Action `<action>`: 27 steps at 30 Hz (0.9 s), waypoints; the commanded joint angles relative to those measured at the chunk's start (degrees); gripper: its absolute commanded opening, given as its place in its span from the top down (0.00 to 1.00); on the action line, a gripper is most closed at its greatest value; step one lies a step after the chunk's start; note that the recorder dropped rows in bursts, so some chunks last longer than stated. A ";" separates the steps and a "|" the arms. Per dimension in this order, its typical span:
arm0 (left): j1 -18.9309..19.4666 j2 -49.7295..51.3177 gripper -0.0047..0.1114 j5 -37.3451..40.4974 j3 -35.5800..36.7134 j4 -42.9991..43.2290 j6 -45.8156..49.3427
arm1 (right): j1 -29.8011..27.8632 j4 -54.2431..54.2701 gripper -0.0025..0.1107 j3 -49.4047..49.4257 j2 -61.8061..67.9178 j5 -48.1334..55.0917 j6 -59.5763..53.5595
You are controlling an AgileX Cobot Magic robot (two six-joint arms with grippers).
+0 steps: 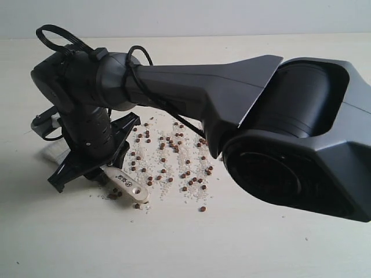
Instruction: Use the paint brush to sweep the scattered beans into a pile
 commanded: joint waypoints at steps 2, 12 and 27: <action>0.19 -0.33 0.96 0.09 -0.01 -0.20 -0.01 | 0.08 -0.34 0.85 0.38 0.46 -0.18 -0.68; 0.19 -0.33 0.96 0.09 -0.01 -0.20 -0.01 | 0.08 -2.50 0.98 0.38 -8.07 -0.18 -0.68; 0.19 -0.33 0.96 0.09 -0.01 -0.20 -0.01 | -5.36 -9.69 0.98 32.13 -39.96 -5.90 -0.69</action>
